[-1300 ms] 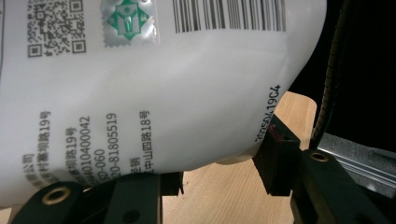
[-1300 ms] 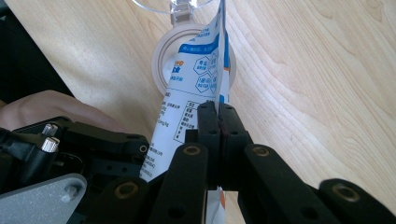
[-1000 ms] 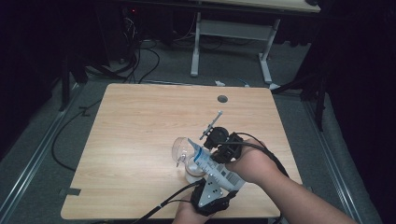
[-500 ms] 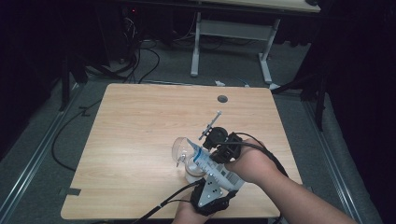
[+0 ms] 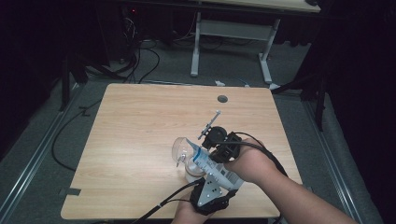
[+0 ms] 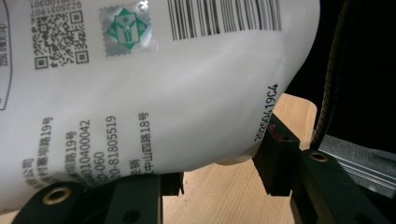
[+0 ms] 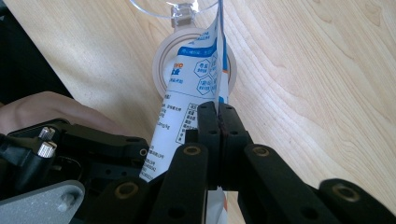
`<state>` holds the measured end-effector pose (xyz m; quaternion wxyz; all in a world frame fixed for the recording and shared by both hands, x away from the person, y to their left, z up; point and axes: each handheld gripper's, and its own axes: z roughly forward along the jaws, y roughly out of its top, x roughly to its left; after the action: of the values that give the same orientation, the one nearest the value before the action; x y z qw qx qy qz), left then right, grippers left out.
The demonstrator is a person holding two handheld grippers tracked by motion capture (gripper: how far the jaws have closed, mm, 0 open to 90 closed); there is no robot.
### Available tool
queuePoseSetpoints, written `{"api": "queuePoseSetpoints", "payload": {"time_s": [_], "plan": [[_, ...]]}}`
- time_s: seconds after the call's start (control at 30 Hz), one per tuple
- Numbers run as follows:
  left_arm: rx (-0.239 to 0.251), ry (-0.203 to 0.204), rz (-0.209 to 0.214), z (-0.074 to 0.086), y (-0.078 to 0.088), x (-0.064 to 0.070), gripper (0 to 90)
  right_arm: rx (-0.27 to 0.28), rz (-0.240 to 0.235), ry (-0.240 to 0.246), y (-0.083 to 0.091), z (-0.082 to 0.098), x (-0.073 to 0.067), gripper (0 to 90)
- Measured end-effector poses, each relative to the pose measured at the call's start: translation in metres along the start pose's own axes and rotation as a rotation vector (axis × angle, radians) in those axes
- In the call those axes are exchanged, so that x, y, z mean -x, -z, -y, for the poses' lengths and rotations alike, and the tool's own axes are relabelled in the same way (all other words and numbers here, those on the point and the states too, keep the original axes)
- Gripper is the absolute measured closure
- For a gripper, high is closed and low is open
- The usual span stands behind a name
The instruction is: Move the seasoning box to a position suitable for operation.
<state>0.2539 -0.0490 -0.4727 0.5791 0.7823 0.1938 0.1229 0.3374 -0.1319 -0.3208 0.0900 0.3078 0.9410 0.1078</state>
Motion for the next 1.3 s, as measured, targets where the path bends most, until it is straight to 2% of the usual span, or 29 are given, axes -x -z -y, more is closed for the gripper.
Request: {"api": "queuePoseSetpoints", "payload": {"time_s": [1.3], "plan": [[0.014,0.009,0.004,-0.002,0.0008,0.0004,58.5,-0.004,0.01,0.006,0.001,-0.0022,-0.0005,90.0]]}}
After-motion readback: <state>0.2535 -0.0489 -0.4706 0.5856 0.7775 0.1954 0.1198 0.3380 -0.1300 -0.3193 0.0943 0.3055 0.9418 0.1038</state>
